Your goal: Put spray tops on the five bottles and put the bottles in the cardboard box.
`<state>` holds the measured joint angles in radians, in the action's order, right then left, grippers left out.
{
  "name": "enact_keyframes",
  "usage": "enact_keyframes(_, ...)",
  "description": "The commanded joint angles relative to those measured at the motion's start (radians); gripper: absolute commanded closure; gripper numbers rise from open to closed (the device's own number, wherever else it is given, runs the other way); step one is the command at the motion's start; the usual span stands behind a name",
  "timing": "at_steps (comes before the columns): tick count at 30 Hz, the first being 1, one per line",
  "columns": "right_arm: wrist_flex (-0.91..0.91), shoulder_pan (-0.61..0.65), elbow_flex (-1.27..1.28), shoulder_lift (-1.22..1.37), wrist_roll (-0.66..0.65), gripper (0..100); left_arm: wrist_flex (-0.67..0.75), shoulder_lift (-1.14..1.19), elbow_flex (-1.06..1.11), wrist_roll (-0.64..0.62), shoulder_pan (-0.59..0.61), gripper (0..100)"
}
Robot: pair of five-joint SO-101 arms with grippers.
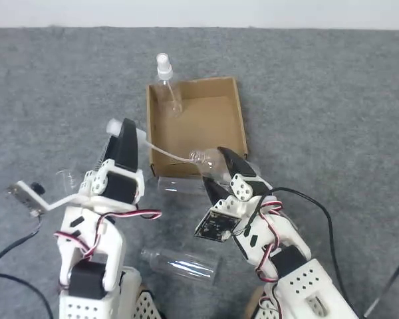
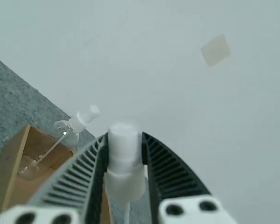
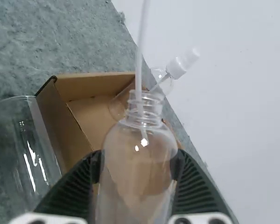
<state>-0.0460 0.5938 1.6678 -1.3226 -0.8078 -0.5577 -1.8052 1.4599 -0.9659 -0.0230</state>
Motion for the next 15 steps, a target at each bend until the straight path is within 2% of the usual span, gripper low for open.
enact_keyframes(1, 0.005, 0.010, 0.023, -0.025, 0.049, 98.1, 0.117, -0.020, 0.033, 0.034, -0.003, 99)
enact_keyframes(8, 0.005, 0.012, 0.021, -0.025, 0.103, 98.1, 0.187, -0.018, 0.079, 0.037, -0.011, 99)
enact_keyframes(15, 0.005, 0.013, 0.021, -0.025, 0.107, 98.1, 0.187, -0.018, 0.111, 0.157, -0.133, 99)
